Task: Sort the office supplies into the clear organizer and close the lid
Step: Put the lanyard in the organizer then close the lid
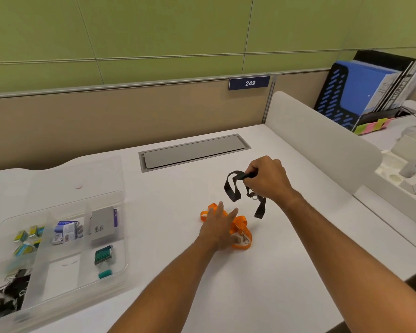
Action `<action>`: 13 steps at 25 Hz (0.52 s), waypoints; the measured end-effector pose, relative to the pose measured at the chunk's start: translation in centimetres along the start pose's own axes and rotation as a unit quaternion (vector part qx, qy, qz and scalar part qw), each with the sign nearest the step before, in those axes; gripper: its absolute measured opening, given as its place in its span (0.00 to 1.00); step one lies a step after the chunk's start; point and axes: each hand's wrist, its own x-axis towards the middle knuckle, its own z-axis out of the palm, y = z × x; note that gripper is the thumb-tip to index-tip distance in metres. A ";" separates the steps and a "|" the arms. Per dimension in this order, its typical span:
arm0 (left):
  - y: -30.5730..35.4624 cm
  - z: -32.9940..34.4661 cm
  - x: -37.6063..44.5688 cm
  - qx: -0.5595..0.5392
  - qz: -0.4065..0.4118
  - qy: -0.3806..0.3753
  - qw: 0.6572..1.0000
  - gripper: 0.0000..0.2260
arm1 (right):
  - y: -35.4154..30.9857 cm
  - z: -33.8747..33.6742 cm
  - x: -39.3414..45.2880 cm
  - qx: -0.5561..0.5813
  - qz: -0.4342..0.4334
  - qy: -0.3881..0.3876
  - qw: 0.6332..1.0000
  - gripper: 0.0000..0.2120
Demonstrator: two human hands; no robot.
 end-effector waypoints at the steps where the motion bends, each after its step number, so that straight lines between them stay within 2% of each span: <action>1: 0.3 0.0 0.3 0.023 0.010 -0.011 1.000 0.35 | 0.4 0.0 0.1 -0.001 0.001 0.001 1.000 0.02; 3: 0.6 0.1 0.4 0.069 0.041 -0.019 0.997 0.24 | 0.9 0.2 0.2 -0.004 0.001 0.001 1.000 0.01; 6: 0.7 0.0 -0.1 0.103 0.071 0.022 0.992 0.11 | 1.2 0.8 0.4 -0.003 0.000 -0.007 1.000 0.01; 9: 0.7 -0.4 -0.4 0.125 0.063 0.038 0.989 0.10 | 0.9 1.4 0.6 -0.003 -0.007 -0.014 1.000 0.02; 13: 0.6 -0.5 -1.4 0.103 0.034 0.033 0.994 0.17 | 0.2 2.3 0.8 0.004 -0.018 -0.026 0.999 0.01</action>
